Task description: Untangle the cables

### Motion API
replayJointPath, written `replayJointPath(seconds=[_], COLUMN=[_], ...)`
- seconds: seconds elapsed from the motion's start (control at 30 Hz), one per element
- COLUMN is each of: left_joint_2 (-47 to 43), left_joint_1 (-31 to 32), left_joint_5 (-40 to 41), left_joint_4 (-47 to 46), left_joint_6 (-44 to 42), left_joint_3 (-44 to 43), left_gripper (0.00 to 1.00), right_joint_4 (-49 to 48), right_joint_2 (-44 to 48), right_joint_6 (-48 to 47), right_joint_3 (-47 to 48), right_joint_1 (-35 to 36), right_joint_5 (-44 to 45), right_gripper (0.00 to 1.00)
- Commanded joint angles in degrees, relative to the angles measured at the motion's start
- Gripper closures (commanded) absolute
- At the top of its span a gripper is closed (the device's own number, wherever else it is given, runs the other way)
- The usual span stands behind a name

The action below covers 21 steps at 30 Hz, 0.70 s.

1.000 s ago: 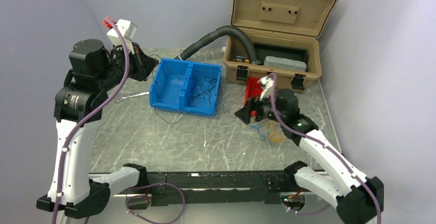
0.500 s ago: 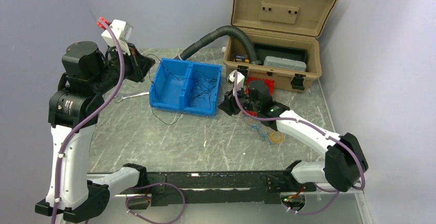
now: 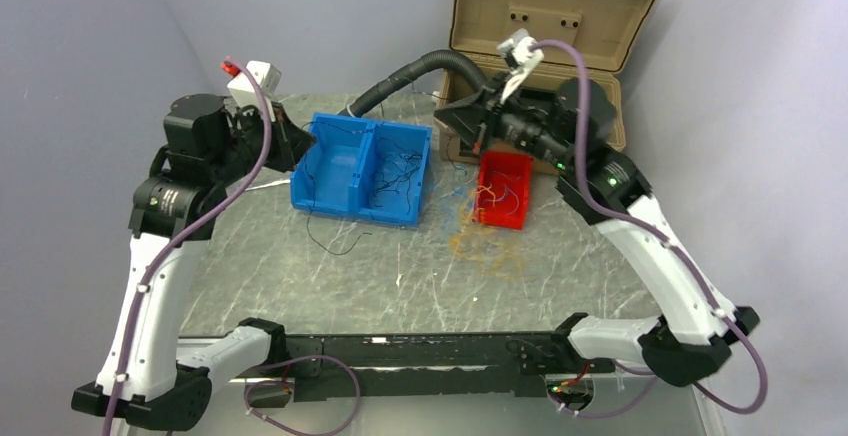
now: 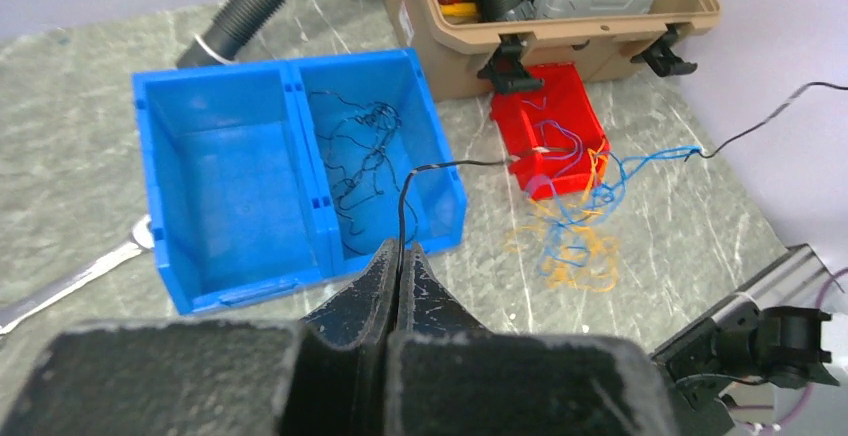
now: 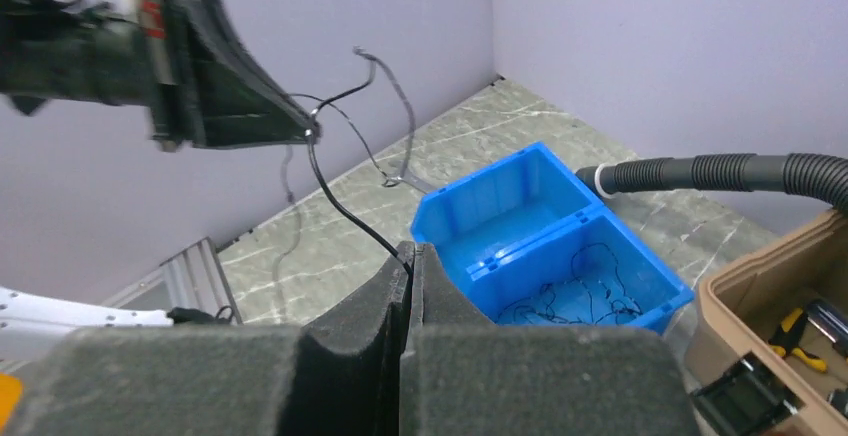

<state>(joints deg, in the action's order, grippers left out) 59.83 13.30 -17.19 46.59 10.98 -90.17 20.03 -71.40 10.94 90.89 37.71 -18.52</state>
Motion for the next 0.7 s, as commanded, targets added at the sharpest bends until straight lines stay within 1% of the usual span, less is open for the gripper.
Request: replayJointPath(seconds=[0.0,0.07,0.17,0.23,0.33,0.43,0.5,0.6,0.67], left_joint_2=[-0.6,-1.2,-3.1,-4.9,-6.3,-6.8,-6.6,-4.9,-3.7], left_joint_1=[-0.1,-0.1,0.0,0.4,2.5,5.7,8.9,13.0,14.1], left_joint_5=[-6.4,-10.1,-16.2,-19.9,-23.0,-23.5,-23.0,-19.6,-17.9], left_joint_4=[-7.3,-9.8,-17.0,-22.8,-30.1,-34.3,-35.5,-32.9,-32.0], left_joint_6=[2.4,2.9,5.9,9.0,11.5,12.2,11.6,8.8,8.4], left_joint_3=[3.5,5.9,12.0,16.5,22.0,25.4,26.7,26.1,25.8], left_gripper=[1.0,1.0,1.0,1.0,1.0,1.0,1.0,1.0,0.99], right_joint_4=[7.8,7.4,2.8,3.0,2.7,-0.9,-3.0,-5.9,-7.5], right_joint_2=[1.0,1.1,2.2,1.2,-0.3,-0.4,-0.5,-0.9,-1.0], right_joint_6=[5.2,5.8,9.2,10.3,11.8,14.6,15.7,16.2,15.7], right_joint_3=[-2.8,-3.5,-7.3,-8.5,-11.0,-15.0,-17.1,-18.9,-19.5], right_joint_1=[0.2,0.1,0.2,0.1,0.2,0.2,0.2,0.5,0.9], right_joint_5=[3.5,0.3,-3.0,-3.3,-4.6,-6.7,-8.0,-10.9,-13.1], right_gripper=[1.0,1.0,1.0,1.0,1.0,1.0,1.0,1.0,1.0])
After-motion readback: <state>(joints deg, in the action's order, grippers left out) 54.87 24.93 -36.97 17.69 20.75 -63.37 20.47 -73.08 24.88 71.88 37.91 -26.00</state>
